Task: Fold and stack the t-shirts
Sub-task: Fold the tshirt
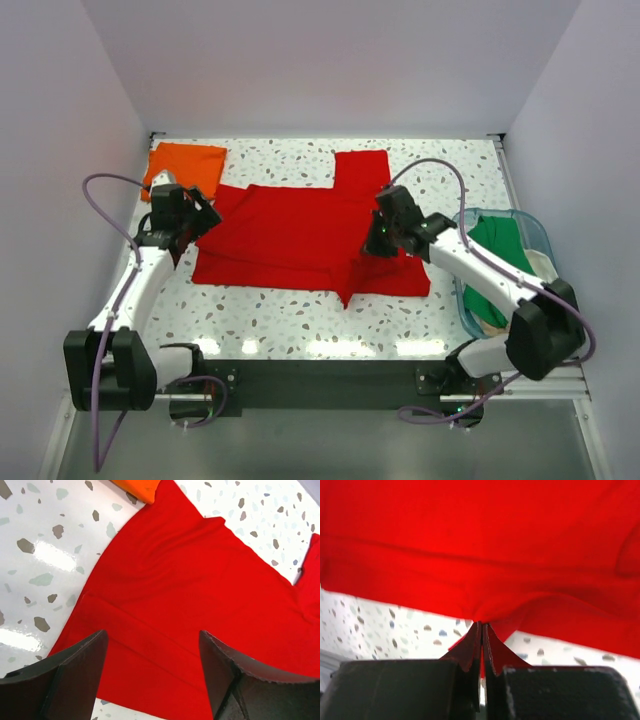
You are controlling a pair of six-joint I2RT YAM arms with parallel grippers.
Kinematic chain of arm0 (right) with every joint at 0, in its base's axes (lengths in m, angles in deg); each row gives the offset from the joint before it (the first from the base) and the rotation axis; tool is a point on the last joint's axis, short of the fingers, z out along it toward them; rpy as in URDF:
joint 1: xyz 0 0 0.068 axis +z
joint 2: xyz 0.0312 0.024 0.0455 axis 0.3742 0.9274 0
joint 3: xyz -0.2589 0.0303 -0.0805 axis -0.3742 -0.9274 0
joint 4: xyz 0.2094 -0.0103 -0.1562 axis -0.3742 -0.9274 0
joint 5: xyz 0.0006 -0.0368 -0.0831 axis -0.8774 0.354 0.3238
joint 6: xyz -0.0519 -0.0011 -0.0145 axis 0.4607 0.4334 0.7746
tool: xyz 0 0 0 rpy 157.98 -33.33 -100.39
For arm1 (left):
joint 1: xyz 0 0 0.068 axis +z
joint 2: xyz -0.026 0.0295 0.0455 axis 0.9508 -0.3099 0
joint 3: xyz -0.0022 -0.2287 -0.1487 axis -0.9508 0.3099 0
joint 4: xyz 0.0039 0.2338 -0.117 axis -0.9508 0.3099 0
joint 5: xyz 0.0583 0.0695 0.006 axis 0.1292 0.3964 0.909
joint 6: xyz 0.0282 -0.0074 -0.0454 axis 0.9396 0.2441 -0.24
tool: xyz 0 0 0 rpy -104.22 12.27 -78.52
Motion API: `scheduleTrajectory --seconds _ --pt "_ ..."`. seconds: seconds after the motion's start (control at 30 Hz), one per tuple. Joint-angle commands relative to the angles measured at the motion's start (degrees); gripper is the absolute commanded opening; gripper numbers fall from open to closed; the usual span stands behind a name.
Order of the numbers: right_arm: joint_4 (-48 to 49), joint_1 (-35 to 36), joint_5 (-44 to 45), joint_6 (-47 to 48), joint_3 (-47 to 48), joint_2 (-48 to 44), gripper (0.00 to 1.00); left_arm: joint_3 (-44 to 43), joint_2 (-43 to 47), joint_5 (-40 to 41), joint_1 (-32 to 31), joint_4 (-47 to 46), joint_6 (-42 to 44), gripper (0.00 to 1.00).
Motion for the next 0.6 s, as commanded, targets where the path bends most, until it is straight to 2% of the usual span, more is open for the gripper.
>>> scheduleTrajectory --seconds 0.0,0.13,0.27,0.57 --pt "3.7 -3.7 -0.2 2.0 6.0 7.4 0.00 -3.3 -4.5 0.9 -0.4 -2.7 -2.6 0.77" --pt "6.0 -9.0 -3.8 2.5 11.3 14.1 0.00 -5.6 -8.9 5.4 -0.4 0.0 -4.2 0.74" --pt "7.4 -11.3 -5.0 2.8 15.1 19.0 0.00 -6.5 -12.6 9.4 -0.4 1.9 -5.9 0.70" --pt "12.4 -14.6 -7.7 1.8 15.2 20.4 0.00 -6.8 -16.5 13.1 -0.5 4.1 -7.2 0.65"
